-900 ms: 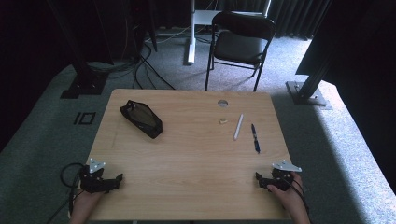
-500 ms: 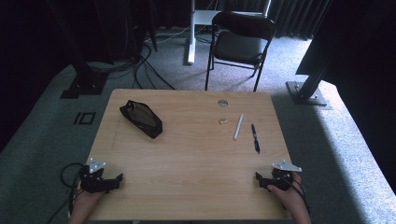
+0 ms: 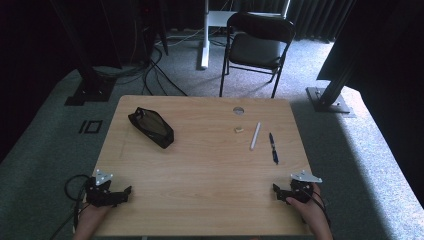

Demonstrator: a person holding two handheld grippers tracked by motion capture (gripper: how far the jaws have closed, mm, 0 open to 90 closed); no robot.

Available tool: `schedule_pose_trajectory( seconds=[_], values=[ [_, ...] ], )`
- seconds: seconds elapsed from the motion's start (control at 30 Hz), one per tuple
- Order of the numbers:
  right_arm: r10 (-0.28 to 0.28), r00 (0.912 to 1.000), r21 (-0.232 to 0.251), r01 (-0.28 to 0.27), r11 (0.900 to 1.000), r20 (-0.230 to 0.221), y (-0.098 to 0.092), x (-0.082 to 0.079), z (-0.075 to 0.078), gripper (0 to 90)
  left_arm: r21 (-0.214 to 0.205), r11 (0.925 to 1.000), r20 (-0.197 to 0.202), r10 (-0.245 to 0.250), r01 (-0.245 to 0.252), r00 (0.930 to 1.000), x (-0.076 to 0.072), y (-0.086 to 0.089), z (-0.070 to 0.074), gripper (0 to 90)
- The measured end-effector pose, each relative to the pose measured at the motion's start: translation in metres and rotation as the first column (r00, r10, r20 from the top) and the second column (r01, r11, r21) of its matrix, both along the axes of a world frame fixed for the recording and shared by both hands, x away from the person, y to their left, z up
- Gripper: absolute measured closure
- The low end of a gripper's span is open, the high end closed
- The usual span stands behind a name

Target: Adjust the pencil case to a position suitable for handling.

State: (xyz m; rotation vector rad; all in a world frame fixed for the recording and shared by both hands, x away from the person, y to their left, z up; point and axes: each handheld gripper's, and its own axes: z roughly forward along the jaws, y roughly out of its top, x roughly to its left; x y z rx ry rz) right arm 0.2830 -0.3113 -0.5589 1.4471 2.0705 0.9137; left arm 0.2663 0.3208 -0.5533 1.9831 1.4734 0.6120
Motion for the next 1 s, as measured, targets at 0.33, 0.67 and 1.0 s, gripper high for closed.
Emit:
schedule_pose_trajectory(
  seconds=[0.33, 0.67, 1.0],
  values=[
    [0.029, 0.9995, -0.010, -0.029, 0.9995, -0.007, 0.011, 0.006, 0.005, 12.5, 0.000, 1.0000, 0.000, 0.000, 0.000, 1.0000, 0.000, 0.000, 0.000, 0.6],
    [0.042, 0.9989, -0.021, -0.041, 0.9989, 0.020, 0.024, 0.012, 0.013, 12.5, 0.000, 1.0000, 0.000, 0.000, 0.000, 1.0000, 0.000, 0.000, 0.000, 0.6],
    [0.075, 0.9961, 0.002, -0.075, 0.9972, 0.046, 0.037, 0.016, 0.018, 12.6, 0.000, 1.0000, 0.000, 0.000, 0.000, 1.0000, 0.000, 0.000, 0.000, 0.6]
  ],
)
